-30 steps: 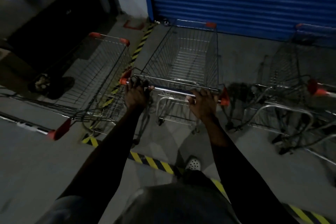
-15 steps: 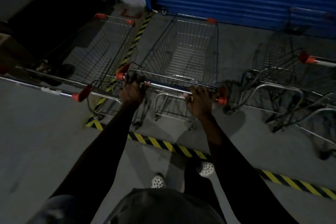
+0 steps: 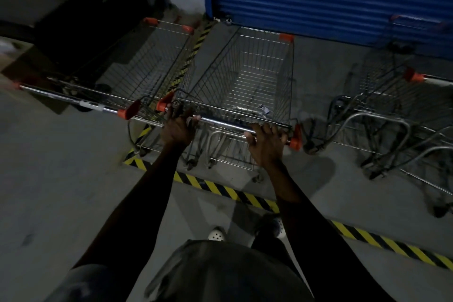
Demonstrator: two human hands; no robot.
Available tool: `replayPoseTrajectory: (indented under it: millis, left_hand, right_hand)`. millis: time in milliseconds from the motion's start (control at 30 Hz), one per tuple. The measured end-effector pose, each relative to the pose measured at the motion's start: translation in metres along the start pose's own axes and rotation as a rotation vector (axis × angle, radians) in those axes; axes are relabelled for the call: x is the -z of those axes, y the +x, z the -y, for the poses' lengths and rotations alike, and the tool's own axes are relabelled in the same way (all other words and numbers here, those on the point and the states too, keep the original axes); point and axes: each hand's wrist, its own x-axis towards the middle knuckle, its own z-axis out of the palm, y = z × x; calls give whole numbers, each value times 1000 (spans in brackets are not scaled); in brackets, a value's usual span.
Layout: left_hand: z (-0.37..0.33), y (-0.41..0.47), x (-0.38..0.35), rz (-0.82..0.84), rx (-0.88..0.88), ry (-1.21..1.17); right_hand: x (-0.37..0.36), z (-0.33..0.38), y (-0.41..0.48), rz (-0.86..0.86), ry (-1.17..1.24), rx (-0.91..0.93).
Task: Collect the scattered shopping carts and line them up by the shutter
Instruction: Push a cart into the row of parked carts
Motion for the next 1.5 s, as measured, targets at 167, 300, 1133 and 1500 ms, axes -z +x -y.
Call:
replayPoseTrajectory:
  millis: [167, 300, 1133, 1500]
  left_hand:
    - [-7, -10, 10, 81, 88, 81]
    - [-9, -20, 22, 115, 112, 132]
    - [17, -54, 30, 6, 91, 164]
    - [20, -71, 37, -97, 65, 65]
  right_hand:
    - [3, -1, -6, -25, 15, 7]
    - [4, 5, -13, -32, -9, 15]
    - [17, 34, -41, 123, 17, -43]
    - [22, 46, -55, 142, -61, -35]
